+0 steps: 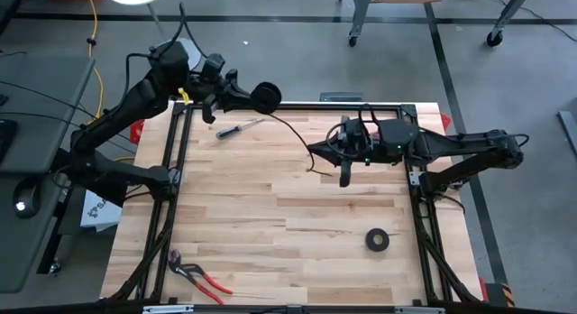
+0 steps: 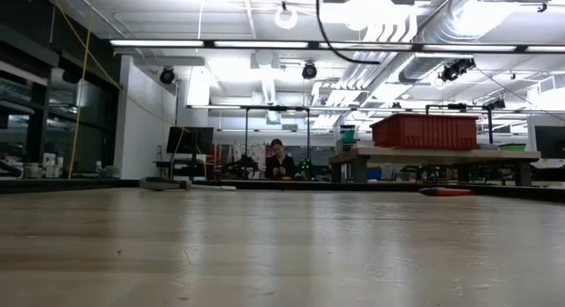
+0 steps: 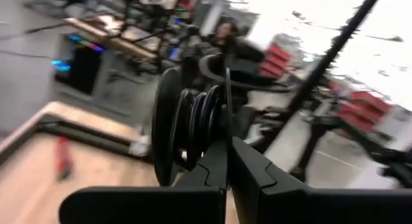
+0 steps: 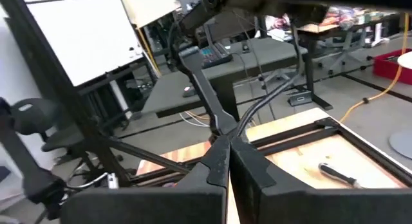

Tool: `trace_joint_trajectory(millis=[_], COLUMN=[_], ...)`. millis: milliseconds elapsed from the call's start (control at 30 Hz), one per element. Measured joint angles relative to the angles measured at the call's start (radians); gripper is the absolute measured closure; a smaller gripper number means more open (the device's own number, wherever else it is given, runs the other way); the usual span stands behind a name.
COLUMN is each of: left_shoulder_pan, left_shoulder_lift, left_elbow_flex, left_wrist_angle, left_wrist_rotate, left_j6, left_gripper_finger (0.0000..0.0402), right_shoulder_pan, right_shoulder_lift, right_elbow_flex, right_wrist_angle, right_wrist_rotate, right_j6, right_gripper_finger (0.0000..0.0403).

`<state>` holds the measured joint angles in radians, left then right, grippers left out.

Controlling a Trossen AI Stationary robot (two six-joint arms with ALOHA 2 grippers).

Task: Coil cords
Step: Coil the black wire on the black spool

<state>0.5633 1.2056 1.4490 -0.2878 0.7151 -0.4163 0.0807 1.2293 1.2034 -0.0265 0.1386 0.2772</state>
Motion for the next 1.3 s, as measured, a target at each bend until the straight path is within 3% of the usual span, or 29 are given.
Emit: trace_joint_trajectory(millis=[267, 467, 733, 900, 1100, 1300], left_shoulder_pan=[0.0, 0.0, -0.033, -0.059, -0.09, -0.131], left_shoulder_lift=[-0.001, 0.0, 0.0, 0.0, 0.0, 0.0], left_elbow_flex=[0.0, 0.0, 0.0, 0.0, 0.0, 0.0], left_wrist_angle=[-0.006, -0.039, 0.053, 0.162, 0.268, 0.318], left_wrist_rotate=[-0.171, -0.173, -0.164, -0.156, -0.157, -0.174], left_j6=[0.067, 0.065, 0.02, -0.031, -0.099, -0.126], left_gripper_finger=[0.0401, 0.0401, 0.0401, 0.0401, 0.0401, 0.0401], right_shoulder_pan=[0.0, 0.0, -0.01, -0.029, -0.058, -0.077], right_shoulder_lift=[-0.002, -0.008, 0.052, 0.125, 0.23, 0.306], right_elbow_flex=[0.0, 0.0, 0.0, 0.0, 0.0, 0.016], right_wrist_angle=[0.017, 0.014, 0.019, 0.067, 0.228, 0.355], right_wrist_rotate=[-0.045, -0.041, 0.012, 0.021, 0.168, 0.126], right_j6=[0.032, 0.03, -0.023, -0.111, -0.146, -0.12], right_gripper_finger=[0.0403, 0.0403, 0.0397, 0.0348, 0.0247, 0.0195])
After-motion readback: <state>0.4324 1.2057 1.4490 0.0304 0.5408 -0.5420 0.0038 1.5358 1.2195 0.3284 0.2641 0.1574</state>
